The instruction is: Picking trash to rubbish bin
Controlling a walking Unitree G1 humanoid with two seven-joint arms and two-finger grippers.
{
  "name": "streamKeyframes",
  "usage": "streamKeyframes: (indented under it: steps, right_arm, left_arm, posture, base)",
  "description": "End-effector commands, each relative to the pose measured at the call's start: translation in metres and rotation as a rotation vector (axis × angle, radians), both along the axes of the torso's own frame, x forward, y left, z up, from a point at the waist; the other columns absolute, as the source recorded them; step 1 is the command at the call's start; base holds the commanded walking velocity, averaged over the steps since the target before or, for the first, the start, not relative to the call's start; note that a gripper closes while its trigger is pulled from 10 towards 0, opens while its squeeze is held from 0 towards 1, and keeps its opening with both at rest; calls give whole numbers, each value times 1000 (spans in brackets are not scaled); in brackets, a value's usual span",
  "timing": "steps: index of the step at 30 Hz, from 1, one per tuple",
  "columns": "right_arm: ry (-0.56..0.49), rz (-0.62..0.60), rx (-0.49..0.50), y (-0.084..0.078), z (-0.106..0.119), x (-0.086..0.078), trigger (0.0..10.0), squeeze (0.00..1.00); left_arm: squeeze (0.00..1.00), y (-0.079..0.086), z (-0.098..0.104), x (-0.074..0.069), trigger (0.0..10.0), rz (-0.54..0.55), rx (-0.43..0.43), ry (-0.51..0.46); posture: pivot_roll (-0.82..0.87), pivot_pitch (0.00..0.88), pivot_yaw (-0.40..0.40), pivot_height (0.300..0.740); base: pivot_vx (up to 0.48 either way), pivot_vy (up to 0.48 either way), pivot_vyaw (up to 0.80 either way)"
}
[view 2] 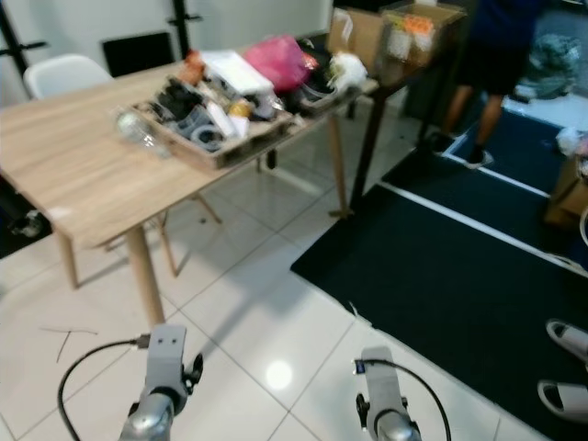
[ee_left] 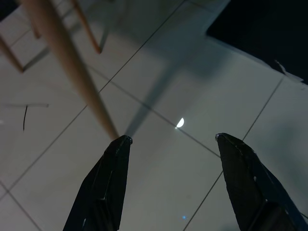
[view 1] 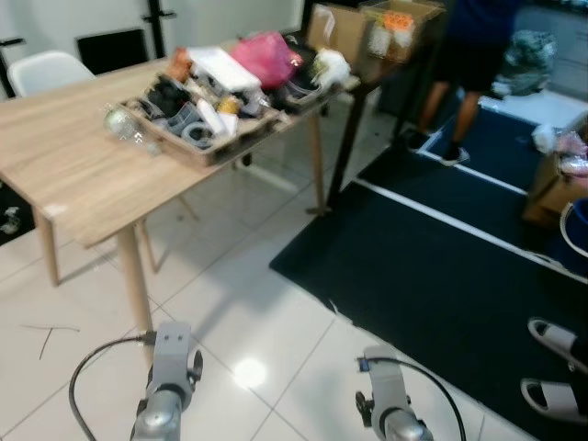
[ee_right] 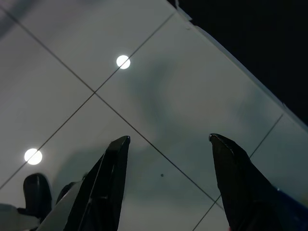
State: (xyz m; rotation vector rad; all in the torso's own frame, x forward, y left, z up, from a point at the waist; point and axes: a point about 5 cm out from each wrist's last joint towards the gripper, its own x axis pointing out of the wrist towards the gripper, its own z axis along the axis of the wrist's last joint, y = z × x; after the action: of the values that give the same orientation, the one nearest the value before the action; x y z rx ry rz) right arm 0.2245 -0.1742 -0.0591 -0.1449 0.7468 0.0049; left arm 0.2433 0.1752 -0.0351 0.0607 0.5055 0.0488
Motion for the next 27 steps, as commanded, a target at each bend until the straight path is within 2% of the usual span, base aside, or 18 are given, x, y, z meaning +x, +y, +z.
streamKeyframes:
  steps: [1, 27]
  right_arm:
    - [12, -6, -3, -2, -2, -3, 10000, 0]
    - [11, 1, -6, -2, -1, -2, 10000, 0]
  left_arm:
    - [0, -3, -1, -2, 10000, -19, 4, -3]
    - [0, -5, 4, 0, 10000, -43, 15, -57]
  posture:
    - [23, 46, -10, 740]
    - [20, 43, -12, 740]
  base:
    - [0, 0, -800]
    - [0, 0, -800]
